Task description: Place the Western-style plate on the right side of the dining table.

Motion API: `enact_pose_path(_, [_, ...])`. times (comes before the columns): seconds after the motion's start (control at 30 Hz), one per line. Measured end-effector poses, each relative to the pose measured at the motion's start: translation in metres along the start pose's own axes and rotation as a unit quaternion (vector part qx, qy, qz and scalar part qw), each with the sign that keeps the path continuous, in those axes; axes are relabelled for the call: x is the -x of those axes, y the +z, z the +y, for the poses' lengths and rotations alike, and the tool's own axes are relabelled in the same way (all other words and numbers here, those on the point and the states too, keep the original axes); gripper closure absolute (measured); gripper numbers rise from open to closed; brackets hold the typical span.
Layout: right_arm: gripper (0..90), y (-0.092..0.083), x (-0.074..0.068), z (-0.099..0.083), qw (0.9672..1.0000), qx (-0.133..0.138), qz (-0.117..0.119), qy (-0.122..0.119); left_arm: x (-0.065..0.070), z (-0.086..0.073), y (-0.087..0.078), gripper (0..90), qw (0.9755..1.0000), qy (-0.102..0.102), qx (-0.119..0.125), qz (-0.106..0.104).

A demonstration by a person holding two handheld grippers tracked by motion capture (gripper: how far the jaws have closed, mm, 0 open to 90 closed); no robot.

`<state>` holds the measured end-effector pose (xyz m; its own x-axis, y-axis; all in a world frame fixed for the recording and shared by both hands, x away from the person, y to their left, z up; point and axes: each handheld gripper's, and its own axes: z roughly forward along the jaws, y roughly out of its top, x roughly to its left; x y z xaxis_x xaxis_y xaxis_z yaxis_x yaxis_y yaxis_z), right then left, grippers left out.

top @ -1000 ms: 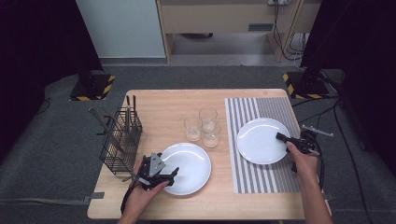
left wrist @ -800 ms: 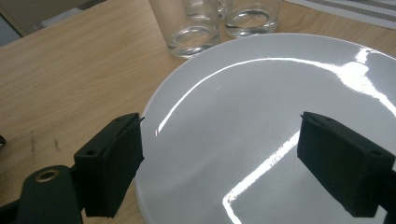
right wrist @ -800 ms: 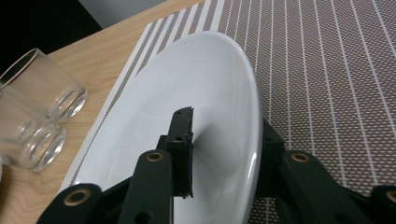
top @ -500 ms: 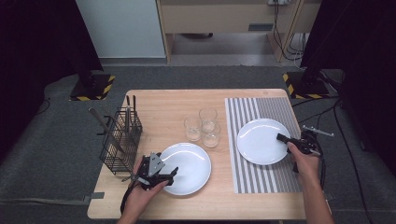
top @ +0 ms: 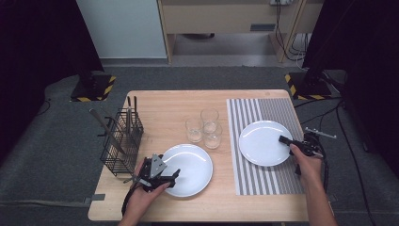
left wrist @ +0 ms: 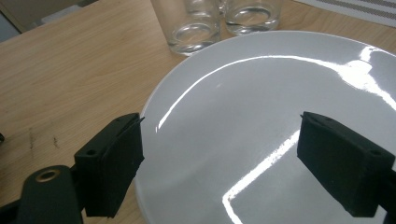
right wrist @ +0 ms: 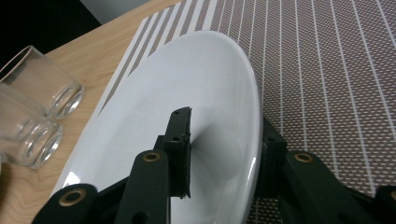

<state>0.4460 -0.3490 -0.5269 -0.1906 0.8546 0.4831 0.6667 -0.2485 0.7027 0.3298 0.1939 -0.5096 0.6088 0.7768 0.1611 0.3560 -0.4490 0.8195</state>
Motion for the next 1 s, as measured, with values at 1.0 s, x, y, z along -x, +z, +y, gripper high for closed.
enact_pose_path(1.0, [58.5,0.006,0.013,-0.008,0.9997,-0.011,-0.017,-0.011,-0.001,-0.002,0.001,14.8,1.0,0.001,-0.008,-0.002])
